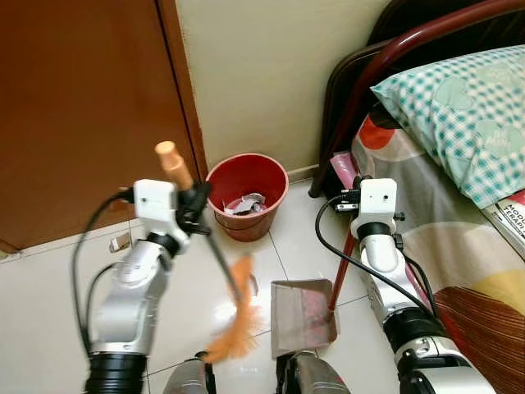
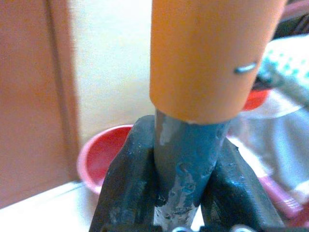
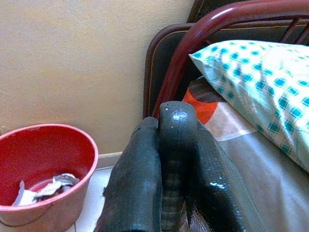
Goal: Sweep floor
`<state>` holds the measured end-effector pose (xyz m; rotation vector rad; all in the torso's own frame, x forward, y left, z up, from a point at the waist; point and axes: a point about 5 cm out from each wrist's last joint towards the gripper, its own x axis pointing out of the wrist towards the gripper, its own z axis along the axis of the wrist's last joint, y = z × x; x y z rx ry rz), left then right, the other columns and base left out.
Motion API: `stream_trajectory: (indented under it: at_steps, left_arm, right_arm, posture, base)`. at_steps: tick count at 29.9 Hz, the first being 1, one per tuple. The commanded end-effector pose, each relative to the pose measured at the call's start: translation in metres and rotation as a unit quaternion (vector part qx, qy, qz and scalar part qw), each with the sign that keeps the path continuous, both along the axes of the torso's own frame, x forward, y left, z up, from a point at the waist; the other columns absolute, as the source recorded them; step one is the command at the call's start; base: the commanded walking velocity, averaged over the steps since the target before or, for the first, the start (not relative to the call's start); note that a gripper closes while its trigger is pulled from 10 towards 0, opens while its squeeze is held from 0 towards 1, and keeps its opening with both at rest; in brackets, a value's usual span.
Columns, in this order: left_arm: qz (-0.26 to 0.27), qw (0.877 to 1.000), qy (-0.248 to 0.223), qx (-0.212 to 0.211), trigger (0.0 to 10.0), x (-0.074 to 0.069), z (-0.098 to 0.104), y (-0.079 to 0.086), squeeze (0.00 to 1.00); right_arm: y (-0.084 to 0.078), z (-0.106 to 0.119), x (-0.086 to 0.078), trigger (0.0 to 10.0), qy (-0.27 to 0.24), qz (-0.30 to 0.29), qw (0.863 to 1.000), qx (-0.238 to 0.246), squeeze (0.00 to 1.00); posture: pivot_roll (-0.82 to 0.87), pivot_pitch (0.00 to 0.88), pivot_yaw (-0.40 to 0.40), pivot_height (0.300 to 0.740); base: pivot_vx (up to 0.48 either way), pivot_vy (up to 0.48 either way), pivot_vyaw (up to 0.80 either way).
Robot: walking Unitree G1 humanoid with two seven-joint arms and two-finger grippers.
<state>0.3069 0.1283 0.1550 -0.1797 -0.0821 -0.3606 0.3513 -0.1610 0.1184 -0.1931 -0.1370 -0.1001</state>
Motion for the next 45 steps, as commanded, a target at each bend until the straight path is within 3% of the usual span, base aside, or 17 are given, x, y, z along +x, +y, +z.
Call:
stream_trajectory:
  at_steps: [1, 6, 10, 11, 15, 16, 17, 20, 24, 26, 31, 35, 37, 41, 45]
  left_arm:
    - [-0.028, 0.998, -0.010, -0.058, 10.0, 0.001, 0.009, -0.014, 0.00]
    - [-0.051, 0.991, -0.008, -0.127, 10.0, 0.008, 0.024, -0.034, 0.00]
    - [-0.056, 0.991, -0.007, -0.125, 10.0, 0.007, 0.026, -0.028, 0.00]
    - [-0.041, 0.992, -0.013, -0.122, 10.0, 0.008, 0.028, -0.017, 0.00]
    - [-0.016, 0.993, -0.036, -0.109, 10.0, 0.010, 0.039, 0.001, 0.00]
    - [0.010, 0.994, -0.060, -0.088, 10.0, 0.012, 0.048, 0.015, 0.00]
    - [0.010, 0.994, -0.060, -0.088, 10.0, 0.012, 0.048, 0.015, 0.00]
    - [0.065, 0.992, -0.093, -0.049, 10.0, 0.015, 0.062, 0.049, 0.00]
    - [0.087, 0.991, -0.099, -0.029, 10.0, 0.013, 0.064, 0.064, 0.00]
    - [0.103, 0.991, -0.087, -0.015, 10.0, 0.008, 0.058, 0.078, 0.00]
    - [0.096, 0.993, -0.063, 0.011, 10.0, -0.002, 0.041, 0.078, 0.00]
    - [0.090, 0.994, -0.035, 0.050, 10.0, -0.015, 0.015, 0.076, 0.00]
    - [0.117, 0.988, -0.032, 0.096, 10.0, -0.021, 0.000, 0.082, 0.00]
    - [0.166, 0.979, 0.003, 0.122, 10.0, -0.029, -0.026, 0.095, 0.00]
    - [0.200, 0.965, 0.010, 0.167, 10.0, -0.033, -0.037, 0.102, 0.00]
  right_arm:
    - [-0.001, -0.008, -0.002, 10.0, 0.019, 0.001, 1.000, -0.012, 0.00]
    - [0.008, -0.012, -0.004, 10.0, 0.022, 0.012, 1.000, -0.011, 0.00]
    - [0.006, -0.012, -0.005, 10.0, 0.022, 0.012, 1.000, -0.013, 0.00]
    - [0.002, -0.014, -0.005, 10.0, 0.024, 0.008, 1.000, -0.014, 0.00]
    - [-0.002, -0.016, -0.007, 10.0, 0.028, 0.003, 0.999, -0.015, 0.00]
    - [-0.003, -0.018, -0.008, 10.0, 0.029, 0.002, 0.999, -0.016, 0.00]
    - [-0.003, -0.018, -0.008, 10.0, 0.029, 0.002, 0.999, -0.016, 0.00]
    - [-0.006, -0.021, -0.012, 10.0, 0.031, 0.001, 0.999, -0.020, 0.00]
    - [-0.011, -0.024, -0.015, 10.0, 0.032, 0.000, 0.999, -0.023, 0.00]
    - [-0.019, -0.027, -0.020, 10.0, 0.036, -0.013, 0.999, -0.022, 0.00]
    - [-0.026, -0.029, -0.026, 10.0, 0.034, -0.026, 0.999, -0.010, 0.00]
    - [-0.027, -0.018, -0.029, 10.0, 0.009, -0.018, 1.000, 0.022, 0.00]
    - [-0.026, -0.009, -0.033, 10.0, -0.008, -0.004, 0.999, 0.041, 0.00]
    - [-0.028, 0.008, -0.040, 10.0, -0.030, 0.002, 0.997, 0.068, 0.00]
    - [-0.024, 0.015, -0.046, 10.0, -0.034, 0.012, 0.995, 0.094, 0.00]
  posture:
    - [0.08, 0.206, -0.030, 0.740]
    - [0.07, 0.203, -0.031, 0.740]
    - [0.07, 0.203, -0.028, 0.740]
    - [0.07, 0.203, -0.026, 0.740]
    - [0.07, 0.203, -0.026, 0.740]
    - [0.07, 0.203, -0.026, 0.740]
    - [0.07, 0.203, -0.026, 0.740]
    - [0.09, 0.200, -0.020, 0.740]
    - [0.09, 0.200, -0.020, 0.740]
    - [0.09, 0.201, -0.021, 0.740]
    - [0.09, 0.202, -0.015, 0.740]
    - [0.09, 0.195, -0.011, 0.740]
    - [0.09, 0.187, -0.010, 0.740]
    - [0.08, 0.171, -0.009, 0.740]
    - [0.07, 0.150, -0.009, 0.740]
  base:
    - [0.000, 0.000, 0.00]
    - [0.000, 0.000, 0.00]
    - [0.000, 0.000, 0.00]
    - [0.000, 0.000, 0.00]
    - [0.000, 0.000, 0.00]
    - [0.000, 0.000, 0.00]
    - [0.000, 0.000, 0.00]
    - [0.000, 0.000, 0.00]
    - [0.000, 0.000, 0.00]
    - [0.000, 0.000, 0.00]
    - [0.000, 0.000, 0.00]
    - [0.000, 0.000, 0.00]
    - [0.000, 0.000, 0.00]
    - [0.000, 0.000, 0.00]
    - [0.000, 0.000, 0.00]
